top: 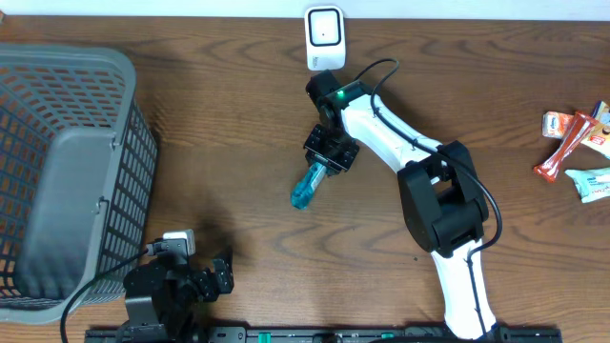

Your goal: Scan the item barcode

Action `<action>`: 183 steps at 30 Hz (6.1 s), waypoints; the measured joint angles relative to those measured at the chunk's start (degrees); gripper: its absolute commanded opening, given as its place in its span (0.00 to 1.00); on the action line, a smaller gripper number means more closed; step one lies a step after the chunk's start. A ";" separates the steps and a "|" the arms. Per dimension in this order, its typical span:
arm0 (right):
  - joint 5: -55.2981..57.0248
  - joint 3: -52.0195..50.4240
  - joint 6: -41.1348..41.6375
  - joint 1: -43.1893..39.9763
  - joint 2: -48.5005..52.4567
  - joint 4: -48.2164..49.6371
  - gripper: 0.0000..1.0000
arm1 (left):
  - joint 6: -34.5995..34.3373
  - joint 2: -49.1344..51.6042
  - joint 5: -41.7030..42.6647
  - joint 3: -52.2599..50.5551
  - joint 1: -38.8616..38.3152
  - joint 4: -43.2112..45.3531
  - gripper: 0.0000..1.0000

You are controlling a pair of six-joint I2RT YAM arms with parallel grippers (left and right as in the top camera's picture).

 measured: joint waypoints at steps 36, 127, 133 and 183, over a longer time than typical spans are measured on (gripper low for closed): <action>3.10 -0.81 -10.14 0.66 -1.99 2.27 0.01 | -0.02 0.00 0.00 0.00 0.00 0.00 0.98; 64.26 -10.80 -98.97 21.22 -27.06 34.62 0.01 | -0.02 0.00 0.00 0.00 0.00 0.00 0.98; 71.69 -10.82 -115.58 26.12 -27.06 50.21 0.01 | -0.02 0.00 0.00 0.00 0.00 0.00 0.98; 84.61 -23.47 -136.43 36.79 -25.83 83.54 0.01 | -0.02 0.00 0.00 0.00 0.00 0.00 0.98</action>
